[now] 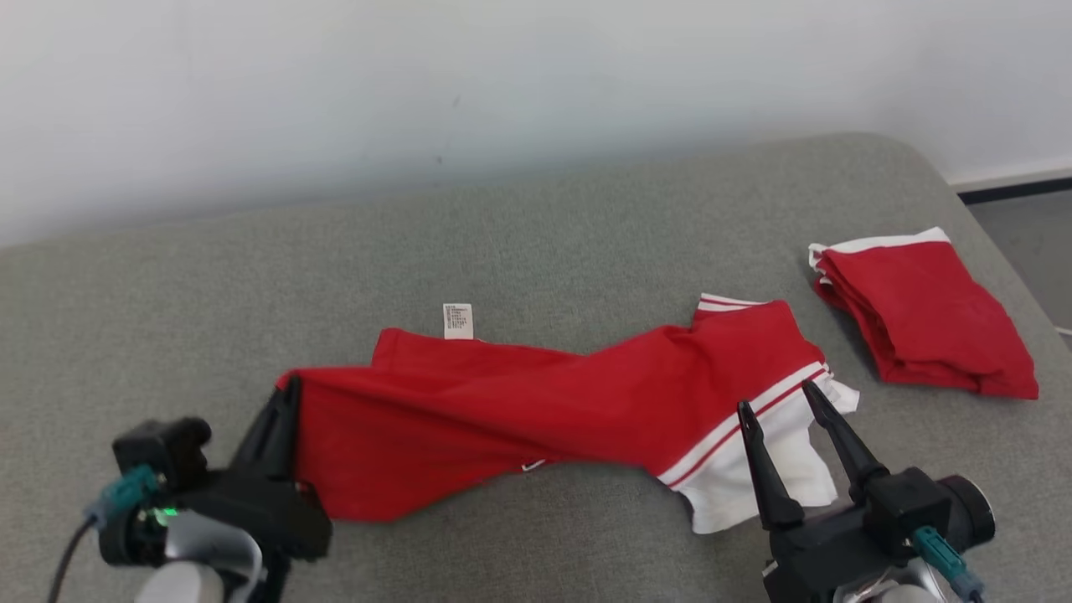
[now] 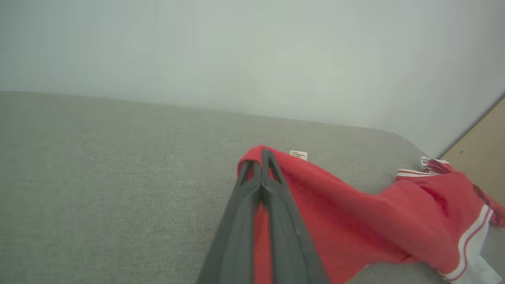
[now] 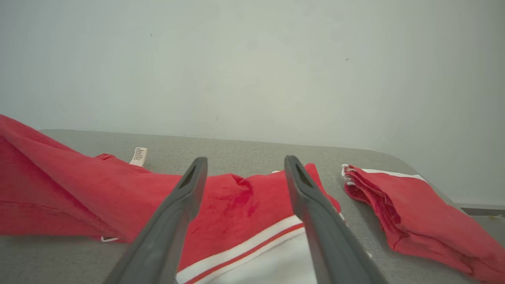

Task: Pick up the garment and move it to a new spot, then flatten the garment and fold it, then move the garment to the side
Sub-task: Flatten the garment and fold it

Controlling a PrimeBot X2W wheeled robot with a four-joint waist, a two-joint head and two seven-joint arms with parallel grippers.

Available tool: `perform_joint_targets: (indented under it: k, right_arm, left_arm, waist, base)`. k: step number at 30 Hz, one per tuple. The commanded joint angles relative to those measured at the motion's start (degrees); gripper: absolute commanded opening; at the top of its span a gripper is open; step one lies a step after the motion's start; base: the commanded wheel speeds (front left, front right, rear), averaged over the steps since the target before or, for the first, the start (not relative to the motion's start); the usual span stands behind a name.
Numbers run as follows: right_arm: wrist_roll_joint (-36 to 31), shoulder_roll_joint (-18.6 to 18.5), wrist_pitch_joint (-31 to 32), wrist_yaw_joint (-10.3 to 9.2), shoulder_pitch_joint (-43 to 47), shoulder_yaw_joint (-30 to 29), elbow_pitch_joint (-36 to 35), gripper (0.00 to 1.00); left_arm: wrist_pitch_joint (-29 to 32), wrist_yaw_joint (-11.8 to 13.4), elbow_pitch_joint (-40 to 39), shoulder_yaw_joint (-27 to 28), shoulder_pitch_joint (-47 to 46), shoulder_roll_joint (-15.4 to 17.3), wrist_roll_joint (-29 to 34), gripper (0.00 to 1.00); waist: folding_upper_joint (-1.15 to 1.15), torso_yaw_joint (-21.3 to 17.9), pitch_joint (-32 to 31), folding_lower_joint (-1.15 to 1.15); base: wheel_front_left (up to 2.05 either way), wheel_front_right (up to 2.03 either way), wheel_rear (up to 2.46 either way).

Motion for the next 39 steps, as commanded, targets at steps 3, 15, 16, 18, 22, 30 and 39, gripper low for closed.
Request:
perform_joint_targets:
  k: [3, 15, 16, 18, 22, 30, 39]
  right_arm:
    - [0.1, -0.7, 0.0, -0.15, -2.2, 1.2, -0.7, 1.00]
    - [0.2, -0.8, -0.1, -0.15, -6.3, 3.5, -0.7, 1.00]
    - [0.1, -0.7, -0.1, -0.15, -6.3, 3.5, -0.6, 1.00]
    - [0.0, -0.6, -0.2, -0.15, -6.1, 3.2, -0.2, 1.00]
    - [0.4, -0.4, -0.2, -0.15, -5.0, 2.7, 1.0, 1.00]
    - [0.7, -0.8, 0.0, -0.15, -2.9, 1.3, 1.9, 1.00]
    - [0.8, -0.9, 0.3, -0.15, 1.5, -3.1, 1.9, 1.00]
  left_arm:
    - [-1.4, 0.1, 7.2, 0.8, -6.5, 1.8, 1.5, 0.00]
    - [-6.5, -1.8, 25.0, 1.0, -20.0, 5.3, 3.5, 0.00]
    - [-7.2, -1.9, 26.0, 0.9, -20.6, 5.2, 3.5, 0.00]
    - [-8.4, -2.2, 27.9, 0.6, -21.4, 5.2, 3.9, 0.44]
    - [-10.9, -2.8, 30.1, -0.2, -20.8, 3.7, 4.3, 1.00]
    - [-12.9, -3.0, 25.9, 1.7, -12.6, 0.6, 3.6, 1.00]
    - [-12.8, -0.5, 6.0, 7.1, 6.4, -4.2, 7.9, 1.00]
  waist:
    - [-0.01, -1.6, 5.0, -0.01]
    - [-0.01, -3.7, 10.7, -0.01]
    - [-0.01, -3.6, 10.6, -0.01]
    - [-0.01, -3.2, 10.2, -0.01]
    - [-0.01, -1.8, 8.0, -0.01]
    - [-0.01, 1.2, 2.5, -0.01]
    - [-0.01, 3.5, -2.8, -0.01]
  base:
    - [0.00, 0.00, 0.00]
    - [0.00, 0.00, 0.00]
    - [0.00, 0.00, 0.00]
    - [0.00, 0.00, 0.00]
    - [0.00, 0.00, 0.00]
    - [0.00, 0.00, 0.00]
    - [0.00, 0.00, 0.00]
